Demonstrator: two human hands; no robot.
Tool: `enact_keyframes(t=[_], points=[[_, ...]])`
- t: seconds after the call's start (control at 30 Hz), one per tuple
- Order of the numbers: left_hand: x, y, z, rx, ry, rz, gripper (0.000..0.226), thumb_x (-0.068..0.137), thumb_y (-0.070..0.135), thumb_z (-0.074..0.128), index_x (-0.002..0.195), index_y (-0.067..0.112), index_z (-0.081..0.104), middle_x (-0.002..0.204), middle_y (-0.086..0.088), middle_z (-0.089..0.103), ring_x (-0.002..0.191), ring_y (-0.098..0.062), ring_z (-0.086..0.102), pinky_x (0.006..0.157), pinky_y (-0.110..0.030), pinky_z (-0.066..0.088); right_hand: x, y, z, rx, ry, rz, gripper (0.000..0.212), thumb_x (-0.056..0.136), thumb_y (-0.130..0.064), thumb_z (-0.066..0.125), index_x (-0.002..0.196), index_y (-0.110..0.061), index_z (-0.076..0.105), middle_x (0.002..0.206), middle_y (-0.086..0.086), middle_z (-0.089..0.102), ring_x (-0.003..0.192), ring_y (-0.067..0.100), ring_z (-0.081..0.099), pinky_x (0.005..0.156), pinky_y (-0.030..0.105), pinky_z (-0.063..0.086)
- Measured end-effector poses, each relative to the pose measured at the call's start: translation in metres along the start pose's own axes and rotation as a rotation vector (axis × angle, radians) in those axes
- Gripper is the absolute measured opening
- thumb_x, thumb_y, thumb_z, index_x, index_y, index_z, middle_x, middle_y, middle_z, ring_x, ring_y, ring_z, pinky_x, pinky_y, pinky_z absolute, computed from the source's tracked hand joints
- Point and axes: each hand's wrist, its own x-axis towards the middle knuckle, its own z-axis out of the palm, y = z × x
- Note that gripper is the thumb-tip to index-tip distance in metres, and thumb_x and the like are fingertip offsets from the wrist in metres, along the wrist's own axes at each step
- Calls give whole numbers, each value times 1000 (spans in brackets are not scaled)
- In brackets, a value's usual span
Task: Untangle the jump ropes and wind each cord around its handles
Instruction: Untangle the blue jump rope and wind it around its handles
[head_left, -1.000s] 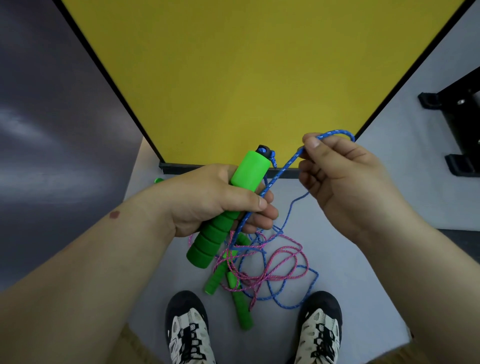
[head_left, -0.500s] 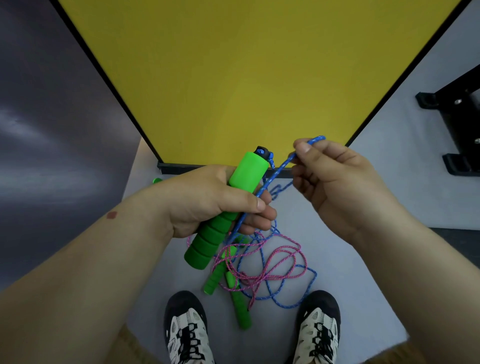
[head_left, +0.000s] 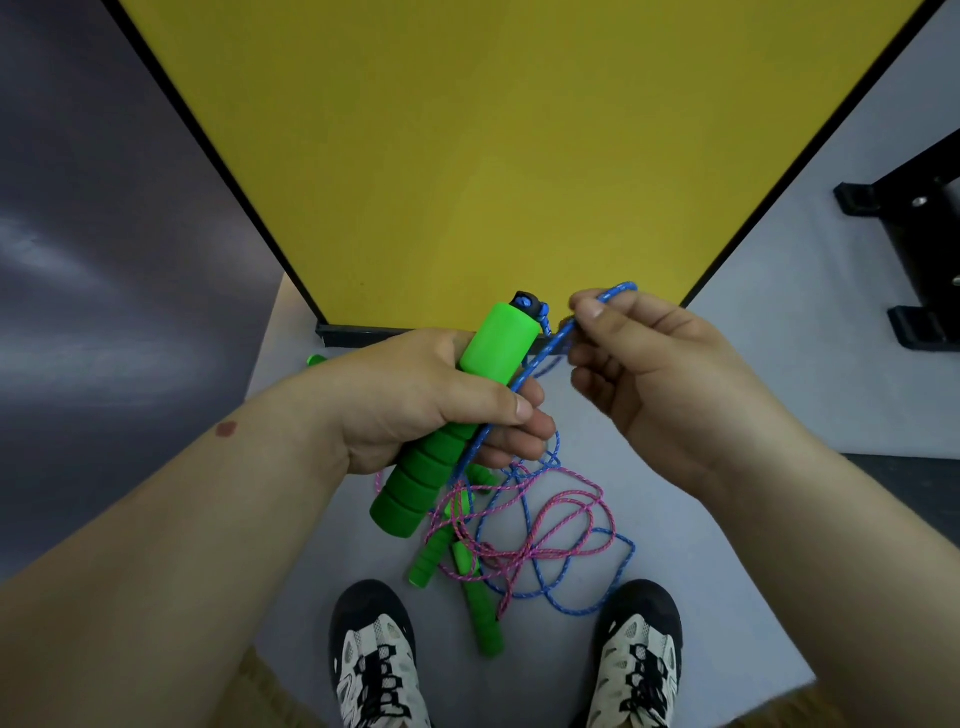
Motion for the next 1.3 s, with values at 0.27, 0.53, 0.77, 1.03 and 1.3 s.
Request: enact_keyframes(t=[0.27,0.53,0.77,1.03,1.3], points=[[0,0,2,13,14,9,11,91,-3,62,97,6,61,91,-15,77,79,-23,75,72,-31,60,0,-2,-3,49,21,-7,17,91,-20,69,102,-10,64,77,0,67,64,10,60,63,23,52],[1,0,1,22,22,-1,12,91,-1,63,102,5,61,94,-14,77,83,-23,75,75,-31,61,-3,3,2,-23,-51,55,6,88,-15,69,91,-10,69,81,5,66,64,11,59,61,22,50],[1,-1,1,21,3,-7,11,91,-2,62,99,6,62,98,-16,76,83,-23,74,73,-30,61,3,-5,-5,62,128,-61,4,92,-15,70,89,-13,68,83,4,65,67,13,58,66,25,52],[1,0,1,36,12,-3,13,91,-3,62,103,4,61,94,-15,77,81,-22,74,78,-34,60,-4,2,1,8,-85,92,27,83,-22,71,107,-10,65,82,2,66,65,11,58,64,23,51],[1,-1,1,32,17,3,15,91,-3,63,105,3,61,98,-17,76,85,-24,75,82,-36,60,-1,1,-2,-2,12,5,3,89,-13,70,89,-13,73,84,5,67,70,14,60,64,24,50]])
